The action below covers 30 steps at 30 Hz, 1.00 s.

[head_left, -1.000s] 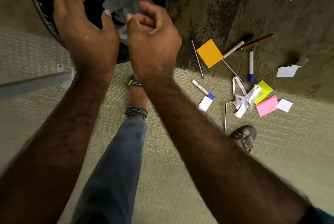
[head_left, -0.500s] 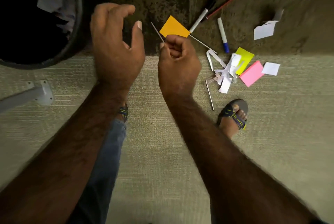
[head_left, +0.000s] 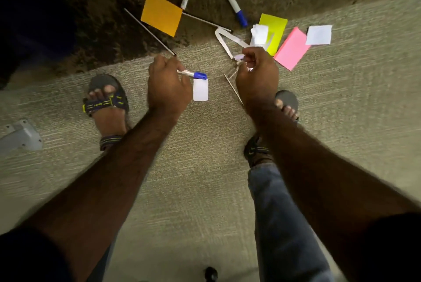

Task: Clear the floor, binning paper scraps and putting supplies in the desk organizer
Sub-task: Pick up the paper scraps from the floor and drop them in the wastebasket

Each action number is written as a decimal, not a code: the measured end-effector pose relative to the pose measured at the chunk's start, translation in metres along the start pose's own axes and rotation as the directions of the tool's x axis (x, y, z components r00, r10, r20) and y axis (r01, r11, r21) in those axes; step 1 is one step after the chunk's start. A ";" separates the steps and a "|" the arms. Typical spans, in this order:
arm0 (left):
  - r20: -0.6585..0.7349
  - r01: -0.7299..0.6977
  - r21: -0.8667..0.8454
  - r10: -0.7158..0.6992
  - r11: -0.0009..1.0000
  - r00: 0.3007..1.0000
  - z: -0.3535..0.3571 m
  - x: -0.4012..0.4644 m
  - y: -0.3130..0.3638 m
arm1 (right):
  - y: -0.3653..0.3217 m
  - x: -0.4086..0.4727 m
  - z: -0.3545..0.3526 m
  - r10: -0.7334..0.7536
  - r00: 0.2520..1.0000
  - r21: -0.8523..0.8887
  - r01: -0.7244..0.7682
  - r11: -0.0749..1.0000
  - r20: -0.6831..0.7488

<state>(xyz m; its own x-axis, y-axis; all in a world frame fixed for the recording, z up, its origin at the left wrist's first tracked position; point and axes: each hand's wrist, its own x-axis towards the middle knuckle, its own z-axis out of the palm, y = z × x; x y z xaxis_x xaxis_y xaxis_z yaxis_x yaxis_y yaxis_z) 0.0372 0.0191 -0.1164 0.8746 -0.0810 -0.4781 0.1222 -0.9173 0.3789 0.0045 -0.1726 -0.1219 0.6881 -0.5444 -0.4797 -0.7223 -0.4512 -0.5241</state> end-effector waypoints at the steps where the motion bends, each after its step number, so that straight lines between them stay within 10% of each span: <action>1: 0.045 0.023 0.034 -0.025 0.999 0.999 0.009 -0.002 0.002 | 0.011 0.003 -0.004 -0.011 1.000 -0.028 0.011 1.000 0.019; 17: 0.344 0.442 0.201 -0.486 0.874 0.803 0.090 0.019 0.019 | 0.095 0.037 -0.011 -0.075 0.944 -0.482 0.230 0.846 0.320; 30: 0.336 0.508 0.129 -0.520 0.851 0.785 0.106 0.029 -0.003 | 0.089 0.058 0.009 -0.071 0.963 -0.517 0.201 0.832 0.259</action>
<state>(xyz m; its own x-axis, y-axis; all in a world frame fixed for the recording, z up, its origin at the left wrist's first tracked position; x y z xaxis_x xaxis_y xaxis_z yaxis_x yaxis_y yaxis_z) 0.0127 -0.0220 -0.2156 0.4657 0.2822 -0.8387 0.4883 -0.8724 -0.0224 -0.0189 -0.2382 -0.2028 0.7323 -0.3089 -0.6069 -0.4987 -0.8501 -0.1691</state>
